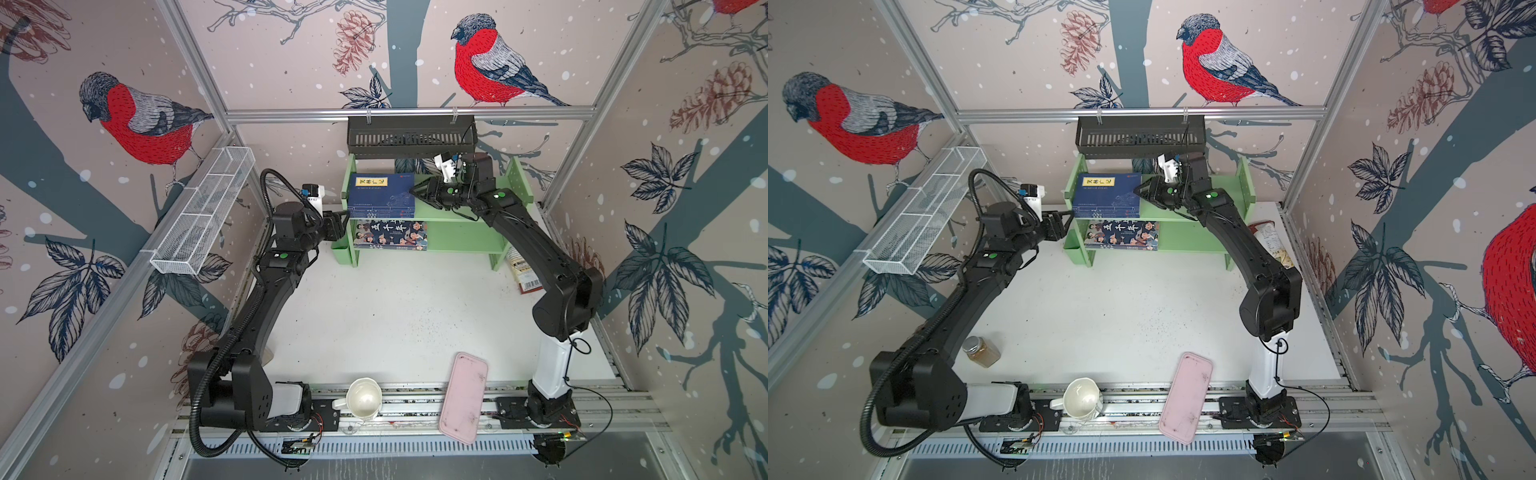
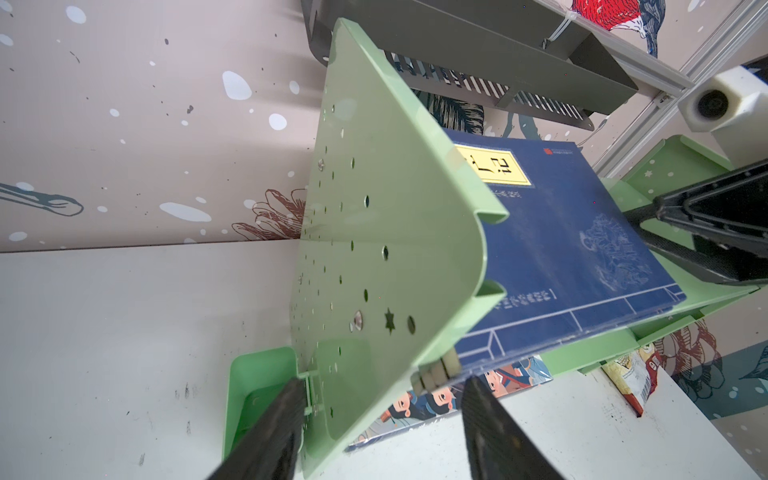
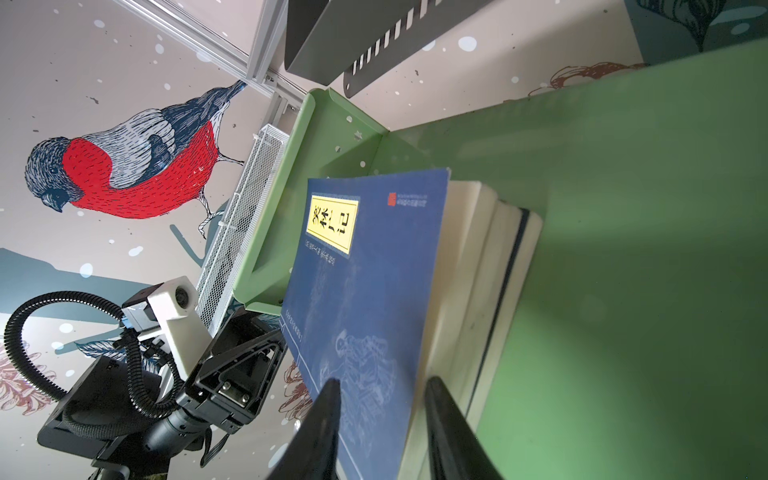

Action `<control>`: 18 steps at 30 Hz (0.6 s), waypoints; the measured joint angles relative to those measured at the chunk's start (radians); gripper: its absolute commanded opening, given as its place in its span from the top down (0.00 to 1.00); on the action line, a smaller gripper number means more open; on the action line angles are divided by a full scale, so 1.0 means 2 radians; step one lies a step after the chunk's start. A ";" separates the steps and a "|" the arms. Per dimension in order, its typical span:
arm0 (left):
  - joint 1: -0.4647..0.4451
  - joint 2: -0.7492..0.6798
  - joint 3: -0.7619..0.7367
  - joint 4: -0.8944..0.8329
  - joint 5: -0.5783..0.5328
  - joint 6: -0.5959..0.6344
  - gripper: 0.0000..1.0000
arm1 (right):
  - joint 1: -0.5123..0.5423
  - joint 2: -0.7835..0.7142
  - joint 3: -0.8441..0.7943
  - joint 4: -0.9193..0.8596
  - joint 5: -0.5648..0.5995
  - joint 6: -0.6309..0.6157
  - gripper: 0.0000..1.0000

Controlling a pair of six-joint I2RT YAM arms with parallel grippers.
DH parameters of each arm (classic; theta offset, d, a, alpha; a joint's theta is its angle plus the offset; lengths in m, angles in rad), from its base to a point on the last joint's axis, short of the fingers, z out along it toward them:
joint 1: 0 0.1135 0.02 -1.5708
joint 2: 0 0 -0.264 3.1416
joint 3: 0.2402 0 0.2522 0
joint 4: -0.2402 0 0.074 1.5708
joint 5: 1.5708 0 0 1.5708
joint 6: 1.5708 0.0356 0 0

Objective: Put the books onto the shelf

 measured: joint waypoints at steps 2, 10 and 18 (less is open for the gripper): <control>0.000 -0.004 -0.002 0.000 0.000 0.000 0.39 | 0.001 0.000 0.000 0.000 0.000 0.001 0.65; 0.010 -0.014 0.002 -0.015 0.004 0.000 0.41 | 0.002 0.001 0.000 0.000 0.003 0.001 0.65; 0.018 -0.023 0.033 -0.043 0.032 0.000 0.41 | 0.001 0.001 0.000 0.001 0.004 0.001 0.55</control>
